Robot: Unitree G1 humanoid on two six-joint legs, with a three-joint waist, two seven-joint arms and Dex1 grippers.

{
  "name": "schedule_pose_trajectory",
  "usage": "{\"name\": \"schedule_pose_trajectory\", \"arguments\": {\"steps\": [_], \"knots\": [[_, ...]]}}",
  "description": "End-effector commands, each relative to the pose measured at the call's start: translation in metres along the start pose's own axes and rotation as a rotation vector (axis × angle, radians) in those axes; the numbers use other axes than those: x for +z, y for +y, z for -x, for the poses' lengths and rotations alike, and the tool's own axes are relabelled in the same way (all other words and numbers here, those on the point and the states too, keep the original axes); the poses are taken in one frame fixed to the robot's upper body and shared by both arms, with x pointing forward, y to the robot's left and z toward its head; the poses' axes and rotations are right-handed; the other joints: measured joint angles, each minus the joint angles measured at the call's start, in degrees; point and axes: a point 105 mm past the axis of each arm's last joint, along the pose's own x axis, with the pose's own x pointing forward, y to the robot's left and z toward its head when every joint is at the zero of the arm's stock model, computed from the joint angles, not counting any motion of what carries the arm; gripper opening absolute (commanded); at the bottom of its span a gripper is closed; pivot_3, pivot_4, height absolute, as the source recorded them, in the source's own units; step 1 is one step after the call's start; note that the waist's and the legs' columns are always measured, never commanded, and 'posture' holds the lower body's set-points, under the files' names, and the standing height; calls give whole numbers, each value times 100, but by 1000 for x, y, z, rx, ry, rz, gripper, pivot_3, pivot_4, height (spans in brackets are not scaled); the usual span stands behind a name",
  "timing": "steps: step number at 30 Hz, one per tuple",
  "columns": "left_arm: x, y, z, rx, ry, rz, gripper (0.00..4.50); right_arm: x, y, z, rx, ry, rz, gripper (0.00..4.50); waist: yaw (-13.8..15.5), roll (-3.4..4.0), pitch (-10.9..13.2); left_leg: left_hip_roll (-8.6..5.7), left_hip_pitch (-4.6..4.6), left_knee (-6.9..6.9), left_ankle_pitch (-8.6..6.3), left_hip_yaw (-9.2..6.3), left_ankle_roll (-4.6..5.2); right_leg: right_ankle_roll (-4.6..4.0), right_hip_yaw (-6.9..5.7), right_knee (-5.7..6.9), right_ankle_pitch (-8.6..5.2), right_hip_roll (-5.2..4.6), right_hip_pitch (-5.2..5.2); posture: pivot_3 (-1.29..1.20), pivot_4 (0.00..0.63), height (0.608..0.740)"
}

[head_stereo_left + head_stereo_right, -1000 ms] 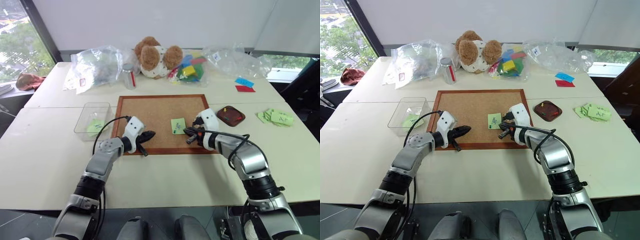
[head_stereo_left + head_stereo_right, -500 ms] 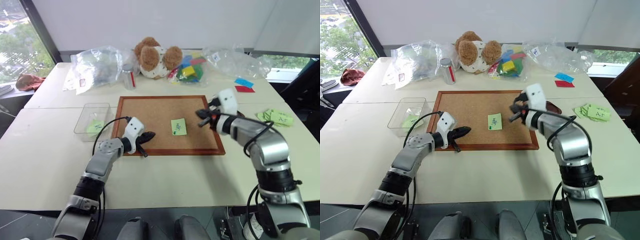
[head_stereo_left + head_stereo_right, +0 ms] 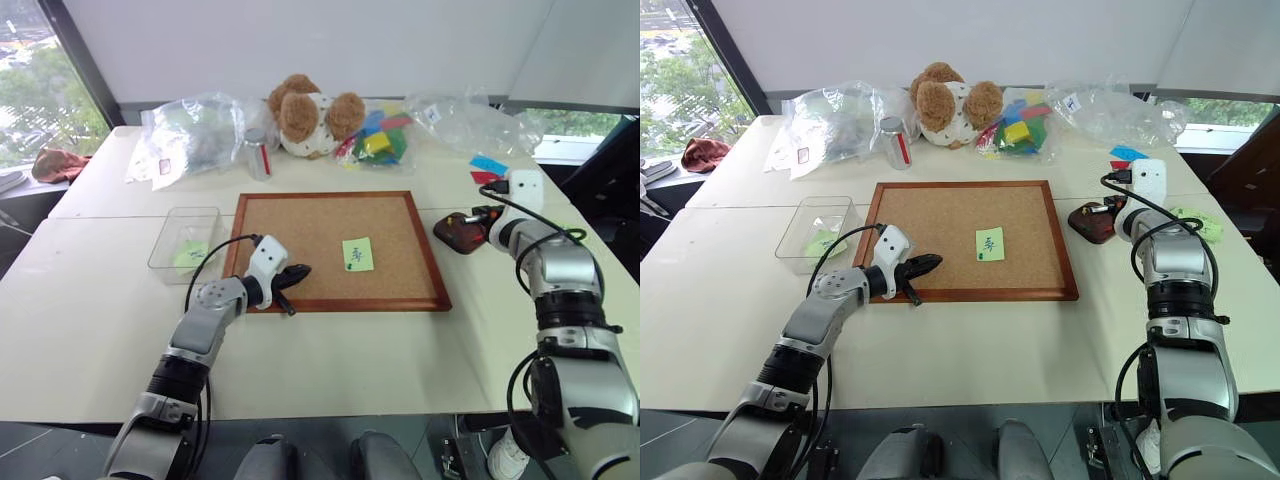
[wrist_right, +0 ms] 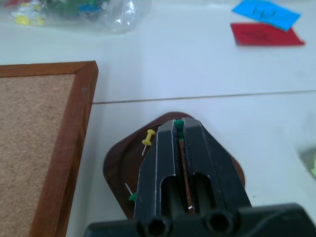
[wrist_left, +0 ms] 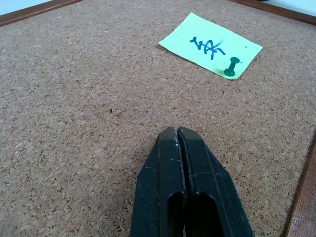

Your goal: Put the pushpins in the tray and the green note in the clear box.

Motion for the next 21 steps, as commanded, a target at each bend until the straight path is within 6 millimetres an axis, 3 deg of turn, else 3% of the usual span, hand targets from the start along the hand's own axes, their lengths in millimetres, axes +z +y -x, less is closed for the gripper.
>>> {"name": "schedule_pose_trajectory", "arguments": {"steps": [1, 10, 16, 21], "knots": [[-33, -12, 0, -26, 111, 62, 0, 8, 2, -2, 14, -41, -10, 50, -1, 0, 0, 0, 1, 0, 0, 0, 0, 0, 0, -1, 0, 0, 1, 0, 150, 740], [-36, -15, 3, -29, 118, 64, 0, -2, 6, -5, 33, -20, -26, 50, -5, 1, 0, 0, 1, -2, -1, -1, 1, 0, 0, -8, 0, 0, 2, 0, 150, 740], [-34, -14, 2, -31, 119, 60, 0, -2, 6, -5, 32, -20, -33, 2817, -9, 1, 0, 0, 1, -4, -1, 0, 1, 0, 0, -10, 0, 0, 2, 0, 150, 740], [-34, -14, 3, -32, 118, 60, 0, -1, 6, -4, 31, -23, -36, 2817, -10, 1, 0, 0, 0, -4, -1, 0, 1, 0, 0, -11, 0, 0, 2, 0, 150, 740]]}}
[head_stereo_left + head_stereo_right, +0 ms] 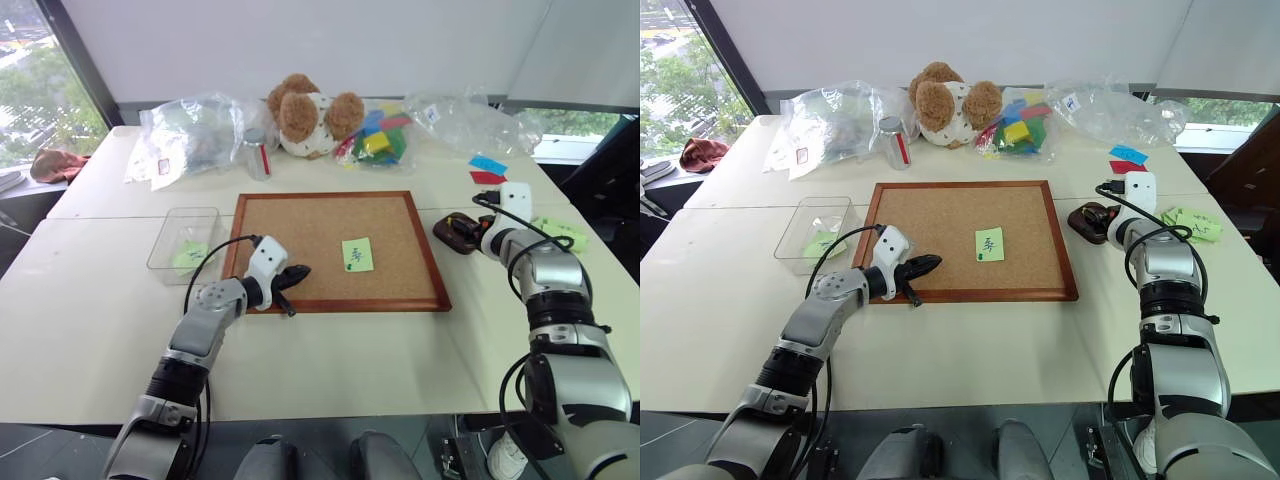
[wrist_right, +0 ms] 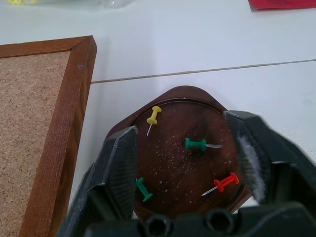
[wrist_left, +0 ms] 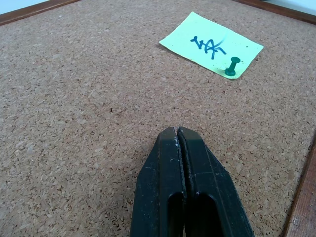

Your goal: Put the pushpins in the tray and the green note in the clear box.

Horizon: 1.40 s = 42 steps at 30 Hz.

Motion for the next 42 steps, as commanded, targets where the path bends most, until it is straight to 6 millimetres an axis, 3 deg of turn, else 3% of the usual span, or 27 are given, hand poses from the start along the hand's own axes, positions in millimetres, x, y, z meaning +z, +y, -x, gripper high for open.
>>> {"name": "schedule_pose_trajectory", "arguments": {"steps": [1, 4, 8, 13, 17, 20, 23, 32, 42], "knots": [[-34, -13, 1, -41, 113, 58, 0, 14, 0, 2, -1, -53, -7, 2817, 0, 0, 0, 0, 0, 0, 0, 0, 0, 0, 0, 0, 0, 0, 0, 0, 150, 740], [-34, -13, 1, -41, 113, 59, 0, 17, -1, 3, -2, -59, -9, 2817, 0, 0, 0, 0, 0, 0, 0, 0, 0, 0, 0, 0, 0, 0, 0, 0, 150, 740], [-33, -13, 0, -41, 112, 61, 0, 40, 10, 17, 80, -120, -25, 2817, 0, 1, 0, 0, 0, -1, 0, 0, 0, 0, 0, -1, 0, 0, 0, 0, 150, 740], [-33, -12, 1, -41, 112, 61, 0, 56, 64, 52, 335, -171, 42, 2817, 13, 2, -1, 1, -1, -3, -2, -3, 3, 0, -1, -2, 0, 0, 0, 0, 150, 740], [-32, -12, -1, -43, 113, 59, 0, 56, 107, 77, 473, -181, 78, 2817, 15, 2, -1, 1, 0, -1, -6, -3, 11, 0, 0, -5, 0, 0, 2, 0, 150, 740], [-32, -11, -2, -47, 112, 56, 0, 51, 137, 91, 573, -178, 121, 2053, 18, 4, -2, 1, 1, -1, -17, -5, 30, 0, -1, -7, 0, 0, 4, 0, 150, 740], [-31, -11, -3, -51, 111, 54, 0, 45, 159, 99, 639, -178, 163, 2053, 21, 4, -2, 1, 1, 0, -17, -6, 29, 0, -1, -7, 0, 0, 5, 0, 150, 740], [-27, -10, -3, -52, 103, 47, 0, 10, 203, 89, 724, -139, 289, 2053, 20, 3, -3, 1, 3, 2, -3, -6, 6, 0, -3, -9, 0, 0, 8, 0, 150, 740], [-27, -9, -1, -40, 102, 51, 0, -5, 198, 67, 685, -111, 287, 2053, 18, 3, -3, 1, 4, 2, -3, -6, 5, 0, -6, -9, 0, 0, 8, 0, 150, 740]]}}
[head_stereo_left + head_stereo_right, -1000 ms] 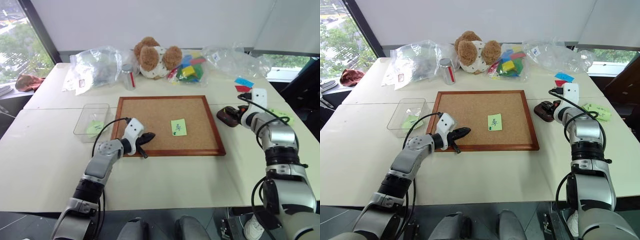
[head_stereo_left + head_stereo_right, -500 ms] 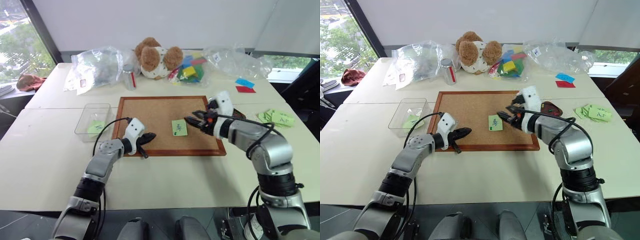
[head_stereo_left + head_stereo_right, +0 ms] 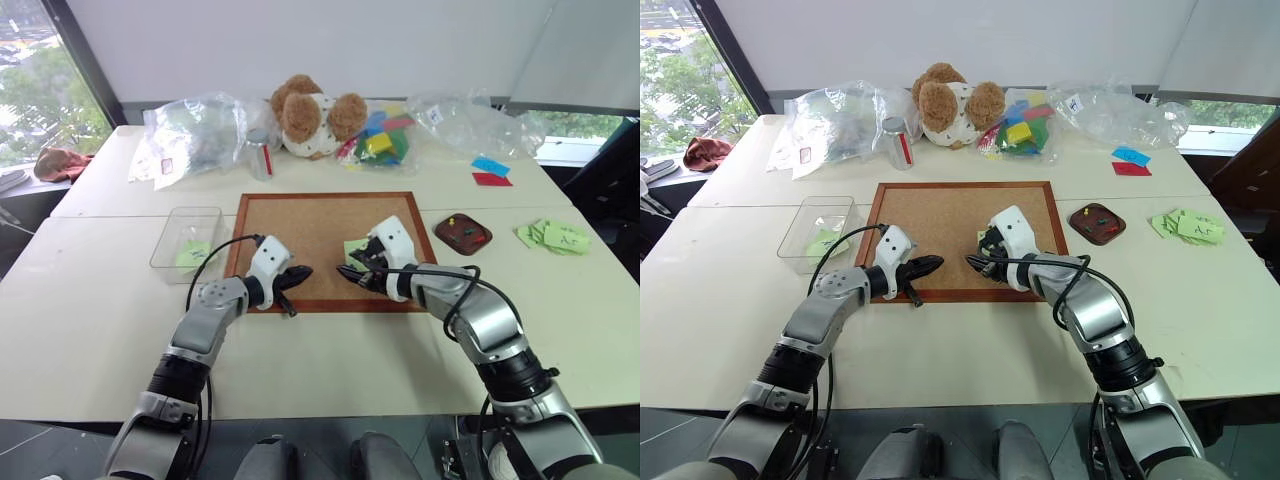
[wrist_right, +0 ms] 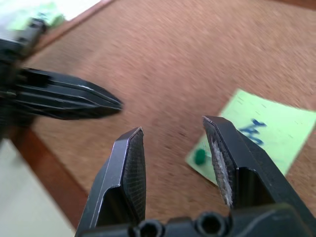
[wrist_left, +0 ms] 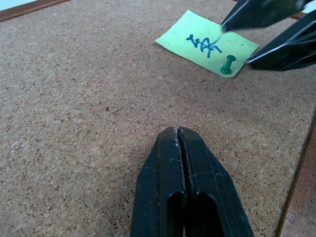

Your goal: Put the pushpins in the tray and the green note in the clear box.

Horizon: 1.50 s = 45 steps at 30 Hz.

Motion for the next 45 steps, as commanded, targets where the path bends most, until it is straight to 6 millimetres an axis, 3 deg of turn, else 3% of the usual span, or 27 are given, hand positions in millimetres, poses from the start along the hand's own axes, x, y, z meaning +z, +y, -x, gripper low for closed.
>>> {"name": "schedule_pose_trajectory", "arguments": {"steps": [1, 8, 9, 11, 12, 14, 19, 31, 36, 39, 45], "knots": [[-29, -8, 1, -18, 96, 55, 0, 11, -5, 1, -13, -49, 18, 2053, 0, 0, 0, 0, 0, 0, 0, 0, 0, 0, 0, 0, 0, 0, 0, 0, 150, 740], [-29, -9, 1, -20, 96, 54, 0, 5, -7, -3, -10, -47, -11, 2053, -1, 0, 0, 0, 1, 0, 0, 0, 0, 0, 0, 0, 0, 0, 0, 0, 150, 740], [-29, -9, 1, -21, 96, 54, 0, 4, -6, -3, -9, -45, -13, 1630, 0, 0, 0, 0, 1, 0, 0, 0, 0, 0, 0, 0, 0, 0, 1, 0, 150, 740], [-29, -9, 1, -21, 97, 53, 0, 3, -6, -4, -8, -42, -17, 1266, -1, 0, 0, 0, 1, 0, 0, 0, 0, 0, 0, 0, 0, 0, 0, 0, 150, 740], [-29, -9, 1, -22, 98, 52, 0, 2, -6, -4, -8, -39, -22, 681, -1, 0, 0, 0, 1, 0, 0, 0, 0, 0, 0, 0, 0, 0, 0, 0, 150, 740], [-29, -9, 1, -22, 98, 52, 0, 1, -7, -3, -9, -37, -27, 63, -1, 0, 0, 0, 1, 0, 0, 0, 0, 0, 0, 0, 0, 0, 0, 0, 150, 740], [-30, -10, 1, -27, 101, 53, 0, 9, -8, 2, -5, -59, -31, 63, 0, 0, 0, 0, 1, 0, 0, 0, 0, 0, 0, 0, 0, 0, 1, 0, 150, 740], [-34, -14, -1, -44, 119, 56, 0, 59, -18, 34, -34, -156, 12, 63, 6, 0, 0, 0, 3, -2, -5, -2, 8, 0, 0, -5, 0, 0, 6, 0, 150, 740], [-28, -13, -3, -48, 98, 66, 0, 66, -13, 45, -17, -159, 55, 63, 15, 0, 0, 0, 3, -2, -12, -3, 20, 0, 0, -6, 0, 0, 6, 0, 150, 740], [-6, -9, -4, -65, 34, 101, 772, 71, -9, 52, -6, -156, 84, 0, 22, 0, 0, 0, 3, -1, -14, -3, 25, 0, 0, -7, 0, -1, 9, 0, 150, 740], [43, -2, -6, -91, -86, 177, 3640, 75, -5, 63, 10, -146, 135, 0, 10, -5, 3, 0, -2, 2, -17, -5, 29, 0, -1, -6, 0, -2, 5, 0, 150, 740]]}}
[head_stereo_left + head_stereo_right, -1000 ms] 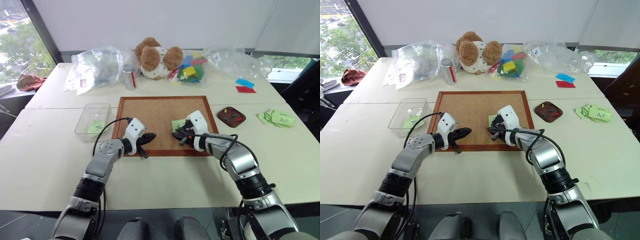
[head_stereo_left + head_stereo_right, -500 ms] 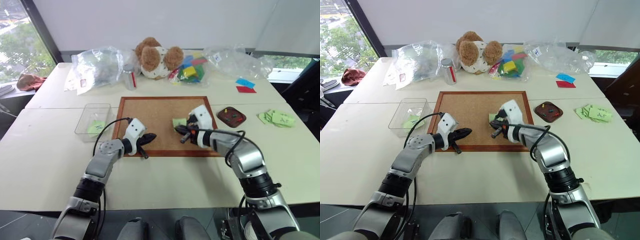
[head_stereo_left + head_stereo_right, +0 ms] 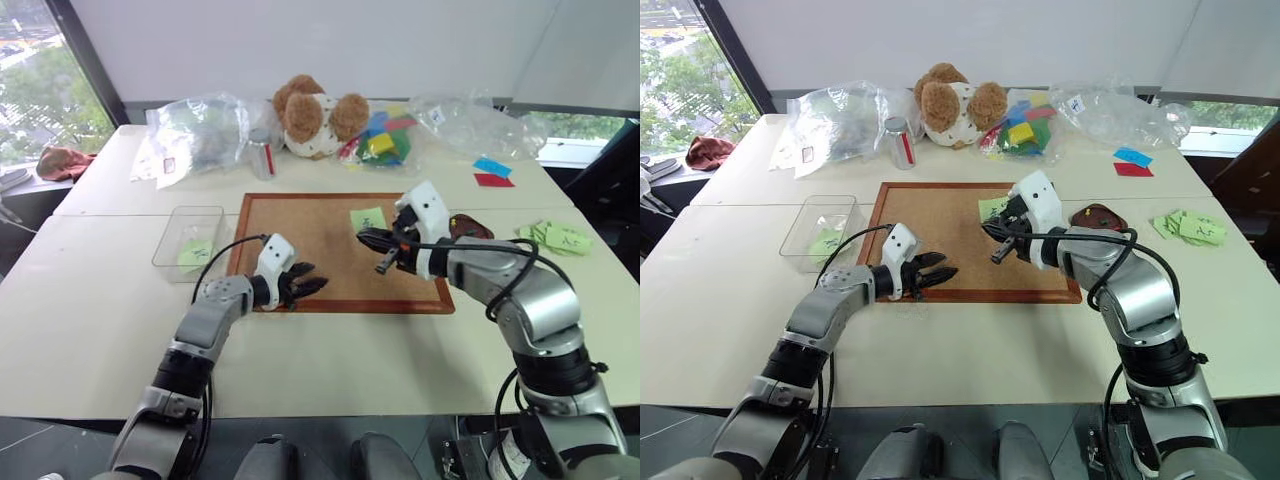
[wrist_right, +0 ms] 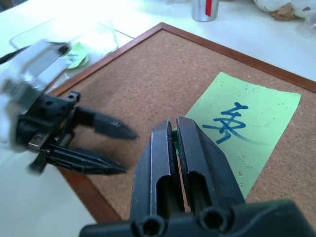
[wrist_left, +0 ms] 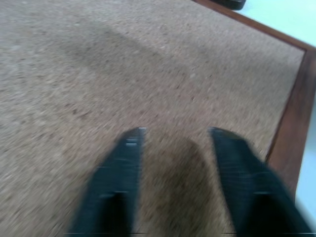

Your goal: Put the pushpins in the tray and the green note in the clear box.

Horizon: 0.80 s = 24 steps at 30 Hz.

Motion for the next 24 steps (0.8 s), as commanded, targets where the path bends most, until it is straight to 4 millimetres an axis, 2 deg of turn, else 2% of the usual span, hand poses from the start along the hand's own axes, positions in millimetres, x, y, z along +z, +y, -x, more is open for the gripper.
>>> {"name": "schedule_pose_trajectory", "arguments": {"steps": [1, 2, 8, 13, 20, 24], "knots": [[40, 3, 2, -13, -105, 48, 4072, 17, 0, 12, -3, -44, 62, 0, -2, 0, 0, 0, -4, -1, 0, 0, 0, 0, -1, 0, 0, 0, -5, 0, 150, 740], [48, 3, 3, -19, -126, 69, 4438, 18, 1, 14, 0, -41, 73, 0, -2, -2, 2, 0, -6, -1, 2, -1, -3, 0, -1, 1, 0, 0, -9, 0, 150, 740], [80, 2, 13, -113, -248, 369, 4438, 25, 3, 22, 3, -42, 121, 0, -16, -4, 3, 0, -21, -5, 15, 0, -27, 1, -1, 0, 0, 1, -25, 0, 150, 740], [96, -3, 6, -201, -290, 603, 4438, 34, 11, 22, 34, -60, 161, 0, -2, -8, 5, 0, -21, -1, 16, 0, -28, 1, -2, 0, 0, 1, -23, 0, 150, 740], [112, -25, -13, -331, -280, 760, 4438, 45, 23, 18, 88, -80, 201, 0, -1, -11, 7, -1, -21, -1, 17, -1, -30, 1, -3, 0, 0, 1, -24, 0, 150, 740], [116, -31, -19, -358, -280, 805, 4438, 46, 29, 15, 113, -82, 214, 0, -15, -11, 7, -1, -20, -2, 19, 0, -33, 1, -2, 0, 0, 2, -25, 0, 150, 740]]}}
